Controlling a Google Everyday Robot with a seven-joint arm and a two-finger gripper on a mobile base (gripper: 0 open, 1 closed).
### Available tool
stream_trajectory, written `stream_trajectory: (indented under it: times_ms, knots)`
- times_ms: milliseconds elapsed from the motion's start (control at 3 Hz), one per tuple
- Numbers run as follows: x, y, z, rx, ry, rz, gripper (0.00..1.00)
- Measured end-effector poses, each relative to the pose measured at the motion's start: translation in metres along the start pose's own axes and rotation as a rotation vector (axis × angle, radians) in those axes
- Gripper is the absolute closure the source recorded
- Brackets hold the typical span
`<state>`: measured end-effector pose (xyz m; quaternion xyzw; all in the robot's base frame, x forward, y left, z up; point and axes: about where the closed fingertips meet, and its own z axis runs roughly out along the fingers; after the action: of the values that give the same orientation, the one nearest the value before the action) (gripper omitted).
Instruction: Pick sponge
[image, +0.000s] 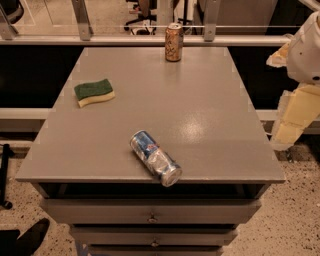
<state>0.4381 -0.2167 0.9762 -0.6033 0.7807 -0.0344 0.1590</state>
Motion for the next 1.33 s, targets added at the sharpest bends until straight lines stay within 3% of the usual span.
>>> stream_trajectory:
  times_ms: [333,667,1333]
  knots:
    - [0.0,0.0,0.0,0.0,0.0,0.0,0.0]
    - [-0.018,-0.006,0.011,-0.013,-0.072,0.006,0.0]
    - [-0.149,-0.072,0.071,-0.059,-0.423,0.0,0.0]
